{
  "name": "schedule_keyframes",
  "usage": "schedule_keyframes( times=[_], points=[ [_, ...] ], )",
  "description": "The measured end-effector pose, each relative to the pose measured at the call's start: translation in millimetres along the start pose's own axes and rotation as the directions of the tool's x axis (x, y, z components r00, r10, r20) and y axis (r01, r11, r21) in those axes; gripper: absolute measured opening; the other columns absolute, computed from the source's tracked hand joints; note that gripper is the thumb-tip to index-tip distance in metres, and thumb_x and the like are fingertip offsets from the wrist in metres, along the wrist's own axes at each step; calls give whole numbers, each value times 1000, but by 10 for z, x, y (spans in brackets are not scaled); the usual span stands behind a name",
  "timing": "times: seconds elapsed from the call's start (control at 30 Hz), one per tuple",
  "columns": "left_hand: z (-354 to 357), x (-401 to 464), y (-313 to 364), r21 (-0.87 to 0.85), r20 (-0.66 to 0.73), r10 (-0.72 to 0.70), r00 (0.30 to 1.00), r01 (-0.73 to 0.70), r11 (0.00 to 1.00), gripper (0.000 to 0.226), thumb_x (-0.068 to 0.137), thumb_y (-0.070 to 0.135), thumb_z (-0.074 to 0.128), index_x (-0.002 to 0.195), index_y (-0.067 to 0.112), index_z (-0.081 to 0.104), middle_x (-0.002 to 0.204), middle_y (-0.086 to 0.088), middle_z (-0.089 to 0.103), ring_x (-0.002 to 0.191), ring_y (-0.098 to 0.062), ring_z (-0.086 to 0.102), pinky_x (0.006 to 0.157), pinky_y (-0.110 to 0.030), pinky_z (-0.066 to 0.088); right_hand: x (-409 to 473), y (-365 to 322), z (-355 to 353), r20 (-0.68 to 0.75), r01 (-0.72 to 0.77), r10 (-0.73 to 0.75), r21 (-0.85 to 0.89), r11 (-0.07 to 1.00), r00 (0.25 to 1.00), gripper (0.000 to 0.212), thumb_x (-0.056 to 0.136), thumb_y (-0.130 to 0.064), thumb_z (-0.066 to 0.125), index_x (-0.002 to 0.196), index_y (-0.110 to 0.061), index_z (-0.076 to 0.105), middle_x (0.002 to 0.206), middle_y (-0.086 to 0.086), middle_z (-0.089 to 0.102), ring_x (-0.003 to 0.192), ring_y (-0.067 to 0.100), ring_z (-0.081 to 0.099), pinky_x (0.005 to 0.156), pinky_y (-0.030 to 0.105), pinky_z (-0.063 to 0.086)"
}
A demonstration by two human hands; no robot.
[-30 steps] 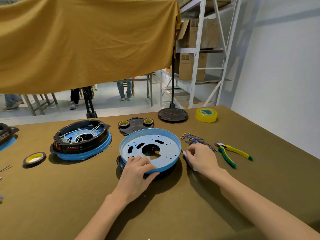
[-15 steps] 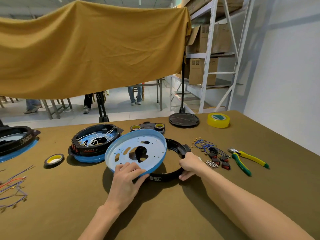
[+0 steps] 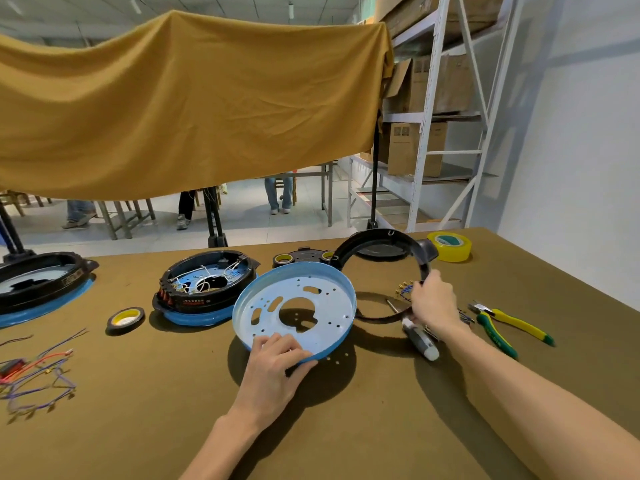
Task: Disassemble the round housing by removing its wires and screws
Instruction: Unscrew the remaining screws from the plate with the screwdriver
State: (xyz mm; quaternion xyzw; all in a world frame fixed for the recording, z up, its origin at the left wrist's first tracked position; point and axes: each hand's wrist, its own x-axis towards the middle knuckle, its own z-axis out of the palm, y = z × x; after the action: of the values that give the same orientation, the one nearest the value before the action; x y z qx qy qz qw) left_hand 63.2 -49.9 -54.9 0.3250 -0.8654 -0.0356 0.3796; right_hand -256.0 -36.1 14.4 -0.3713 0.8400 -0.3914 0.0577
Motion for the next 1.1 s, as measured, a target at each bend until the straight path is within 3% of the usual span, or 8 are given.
schedule_keyframes(
  times=[0.17,0.27,0.4,0.53,0.7,0.8,0.97,1.1],
  points=[
    [114,126,26,-7,27,-1,1000,1,1000,17,82,26,87,98,23,82,92,9,71,90,-12,64,85,-39,52,111,237,-335,-81,-70,62,-99,993,995,22,105,-20,48,115,0,48,114,29,62,101,47,62,80,48,52],
    [212,221,38,-11,47,3,999,-2,1000,16,85,28,84,101,24,82,94,9,70,91,-11,62,87,-38,50,119,365,-436,-92,-108,104,-50,993,990,24,105,-19,47,116,2,47,115,28,61,95,41,60,72,41,46],
    [362,367,49,-25,88,-19,996,21,999,18,91,30,78,107,24,81,99,8,70,97,-12,60,94,-34,44,106,428,-478,-51,-126,132,99,987,990,15,105,-17,45,113,-5,42,103,26,64,55,27,72,46,33,54],
    [475,452,19,6,154,-50,987,50,999,21,94,35,74,112,27,79,102,10,67,102,-11,57,95,-30,38,181,552,-617,-132,-109,115,50,993,985,22,104,-19,48,113,1,45,110,28,62,84,37,62,71,43,52],
    [572,579,43,-32,246,-72,967,82,996,25,93,38,74,115,27,78,100,15,62,100,-7,51,89,-24,35,159,634,-650,-26,-166,173,170,971,985,16,105,-18,44,112,-4,45,101,26,67,44,21,68,37,20,44],
    [641,679,215,-179,276,-125,953,179,967,30,92,43,74,118,30,73,104,17,60,105,-2,51,90,-19,43,87,570,-522,61,-211,202,271,939,978,18,105,-17,44,116,-4,46,94,27,67,46,28,70,40,30,54],
    [523,701,347,-510,115,-455,883,446,736,26,107,37,52,129,28,62,124,9,65,116,1,59,105,-32,50,-79,457,-408,202,-205,130,420,884,971,16,103,-15,47,111,-2,51,82,25,69,52,35,71,48,38,59],
    [207,812,421,-800,309,-546,778,523,294,41,111,34,38,141,11,53,130,-8,68,113,-22,69,107,-41,50,-252,246,-399,381,-290,111,453,843,918,17,103,-15,53,97,1,53,53,15,65,43,27,64,44,33,55]
  ],
)
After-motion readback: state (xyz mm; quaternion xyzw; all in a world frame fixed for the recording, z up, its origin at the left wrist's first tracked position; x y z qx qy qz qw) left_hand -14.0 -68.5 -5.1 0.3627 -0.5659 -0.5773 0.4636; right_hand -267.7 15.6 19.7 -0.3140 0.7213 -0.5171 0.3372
